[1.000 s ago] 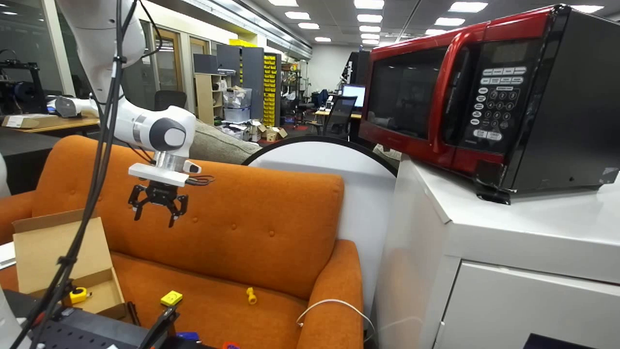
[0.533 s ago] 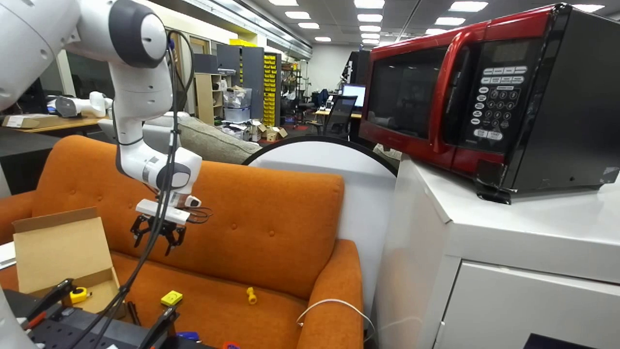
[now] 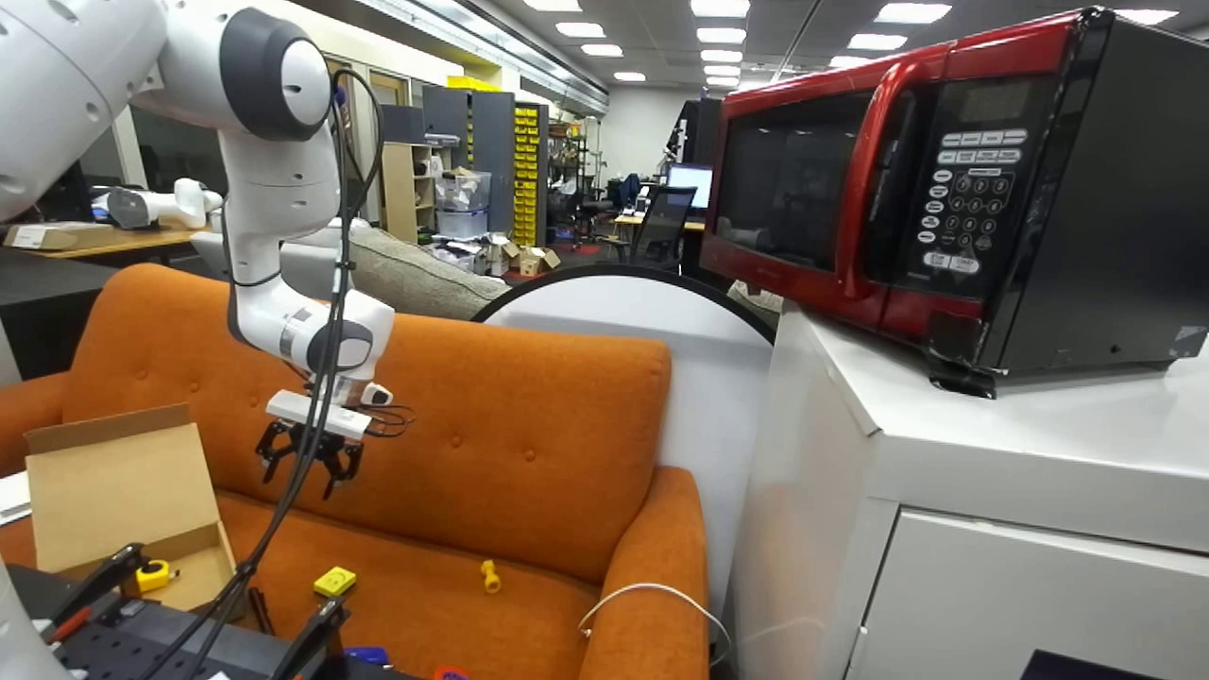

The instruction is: Put the yellow box and the brown stick object in the box

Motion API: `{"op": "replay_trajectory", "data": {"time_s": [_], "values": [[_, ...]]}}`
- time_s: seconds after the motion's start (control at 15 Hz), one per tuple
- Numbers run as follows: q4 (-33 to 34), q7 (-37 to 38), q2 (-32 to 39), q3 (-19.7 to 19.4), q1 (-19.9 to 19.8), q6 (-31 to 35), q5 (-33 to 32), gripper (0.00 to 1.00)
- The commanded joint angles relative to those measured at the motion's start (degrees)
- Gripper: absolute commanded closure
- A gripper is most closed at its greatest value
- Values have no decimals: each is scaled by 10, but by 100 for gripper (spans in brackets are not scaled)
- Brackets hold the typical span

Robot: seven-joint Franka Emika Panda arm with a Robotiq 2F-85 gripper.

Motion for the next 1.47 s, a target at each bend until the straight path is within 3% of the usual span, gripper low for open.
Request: {"op": "replay_trajectory", "data": {"time_s": [0.0, 0.13, 0.4, 0.6, 0.8, 0.87, 1.4], "values": [[7, 6, 13, 20, -22, 16, -2, 0], [32, -19, 51, 40, -42, 41, 11, 0], [103, -3, 157, 38, -40, 92, -13, 0], [180, 22, 241, 35, -28, 98, -28, 0], [250, 88, 301, 11, 8, 108, -39, 0], [214, 62, 281, 29, -18, 100, -49, 0], [227, 85, 294, 21, -8, 113, -59, 0]]}}
